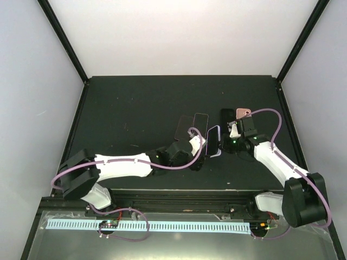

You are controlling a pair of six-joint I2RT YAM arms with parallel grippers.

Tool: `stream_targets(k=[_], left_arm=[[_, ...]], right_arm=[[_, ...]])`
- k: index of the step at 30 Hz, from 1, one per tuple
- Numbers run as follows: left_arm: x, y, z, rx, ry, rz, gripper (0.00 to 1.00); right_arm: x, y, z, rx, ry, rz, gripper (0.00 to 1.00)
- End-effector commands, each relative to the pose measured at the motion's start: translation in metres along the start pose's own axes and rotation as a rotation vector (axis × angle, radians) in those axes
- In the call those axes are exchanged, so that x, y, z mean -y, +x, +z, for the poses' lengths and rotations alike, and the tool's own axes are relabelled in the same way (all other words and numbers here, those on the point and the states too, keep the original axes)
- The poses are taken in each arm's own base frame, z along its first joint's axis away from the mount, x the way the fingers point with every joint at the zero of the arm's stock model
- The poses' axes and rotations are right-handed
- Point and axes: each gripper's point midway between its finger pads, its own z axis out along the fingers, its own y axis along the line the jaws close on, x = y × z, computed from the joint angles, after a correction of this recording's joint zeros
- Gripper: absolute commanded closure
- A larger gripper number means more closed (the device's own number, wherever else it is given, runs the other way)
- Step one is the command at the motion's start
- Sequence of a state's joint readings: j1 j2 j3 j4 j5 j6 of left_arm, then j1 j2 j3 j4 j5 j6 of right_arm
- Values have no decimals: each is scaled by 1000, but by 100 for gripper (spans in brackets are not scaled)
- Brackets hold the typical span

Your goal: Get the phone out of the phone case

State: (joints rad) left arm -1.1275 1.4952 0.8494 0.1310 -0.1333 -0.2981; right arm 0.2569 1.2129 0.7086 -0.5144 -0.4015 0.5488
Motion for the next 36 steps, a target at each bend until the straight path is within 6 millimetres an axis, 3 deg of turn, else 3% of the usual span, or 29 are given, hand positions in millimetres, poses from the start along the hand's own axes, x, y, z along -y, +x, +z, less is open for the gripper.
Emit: stream_targets(k=[1,9,20,36], left_arm=[[8,-6,10,3,-6,47,27],[21,10,36,-31,-37,189,30],[11,8,62,-8,-148,285,30],[-2,11,85,-35,-252,375,43]], right_arm=[[-12,-17,7,58,-72,12,99],[6,-7,9,35,6,48,99],[19,-4,25,12,27,72,99],[16,-5,28,-11,8,94,99]])
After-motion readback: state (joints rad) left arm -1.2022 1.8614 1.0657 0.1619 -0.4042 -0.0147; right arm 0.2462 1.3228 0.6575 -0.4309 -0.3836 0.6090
